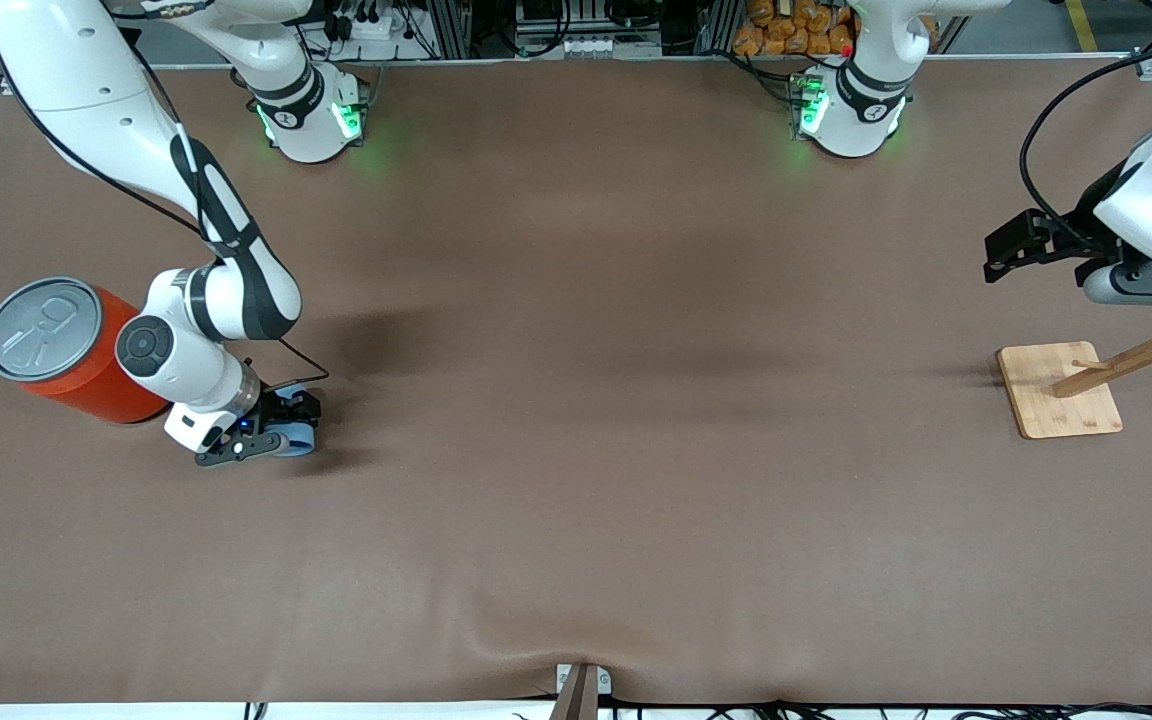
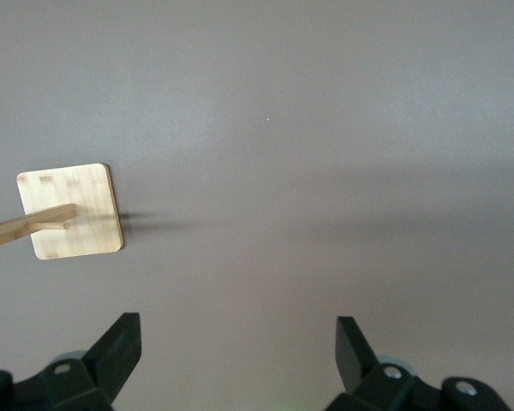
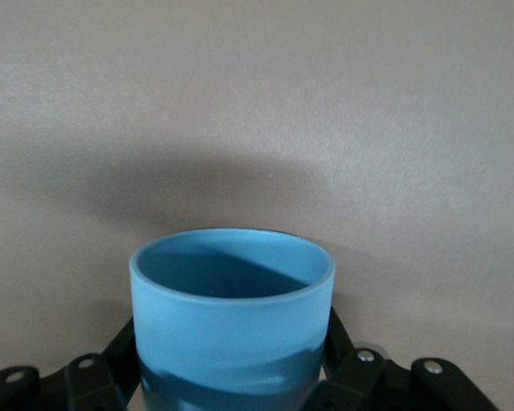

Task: Flip cup
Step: 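Grasp the blue cup with the right gripper and lift it upright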

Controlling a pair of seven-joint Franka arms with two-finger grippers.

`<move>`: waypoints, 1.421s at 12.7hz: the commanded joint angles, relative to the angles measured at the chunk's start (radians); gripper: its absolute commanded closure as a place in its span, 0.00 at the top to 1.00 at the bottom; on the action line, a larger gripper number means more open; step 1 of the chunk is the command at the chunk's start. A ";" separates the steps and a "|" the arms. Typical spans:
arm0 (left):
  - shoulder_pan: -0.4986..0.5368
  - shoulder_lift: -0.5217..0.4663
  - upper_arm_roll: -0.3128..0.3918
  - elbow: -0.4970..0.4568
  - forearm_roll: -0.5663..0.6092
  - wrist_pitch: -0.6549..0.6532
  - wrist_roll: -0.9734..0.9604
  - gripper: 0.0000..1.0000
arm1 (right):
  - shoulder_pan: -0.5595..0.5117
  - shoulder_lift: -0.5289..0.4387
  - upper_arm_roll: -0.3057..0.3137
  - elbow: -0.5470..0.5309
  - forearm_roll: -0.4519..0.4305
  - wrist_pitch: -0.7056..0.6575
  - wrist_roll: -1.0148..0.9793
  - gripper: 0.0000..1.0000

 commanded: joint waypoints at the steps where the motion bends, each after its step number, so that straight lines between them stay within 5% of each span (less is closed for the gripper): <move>1: 0.009 0.013 -0.003 0.008 0.017 0.001 0.002 1.00 | -0.011 -0.022 0.029 0.046 0.022 -0.117 -0.052 0.00; 4: 0.007 0.013 -0.001 0.008 0.019 0.001 0.002 1.00 | 0.019 -0.019 0.115 0.321 0.111 -0.534 -0.043 0.00; 5: 0.007 0.013 -0.001 0.008 0.019 0.001 0.002 1.00 | 0.054 -0.013 0.157 0.379 0.108 -0.553 -0.036 0.00; 9: 0.006 0.011 -0.003 0.010 0.017 0.001 0.002 1.00 | 0.328 0.105 0.166 0.603 0.044 -0.549 -0.121 0.00; 11: 0.006 0.011 -0.003 0.010 0.017 0.001 0.002 1.00 | 0.453 0.179 0.161 0.712 -0.088 -0.540 -0.144 0.00; 14: 0.007 0.013 -0.003 0.010 0.017 0.001 0.002 1.00 | 0.611 0.225 0.155 0.740 -0.165 -0.449 -0.149 0.00; 16: 0.009 0.013 -0.001 0.010 0.019 0.001 0.002 1.00 | 0.665 0.280 0.158 0.740 -0.364 -0.378 -0.218 0.00; 18: 0.009 0.014 -0.001 0.011 0.020 0.003 0.002 1.00 | 0.726 0.323 0.155 0.742 -0.389 -0.321 -0.210 0.00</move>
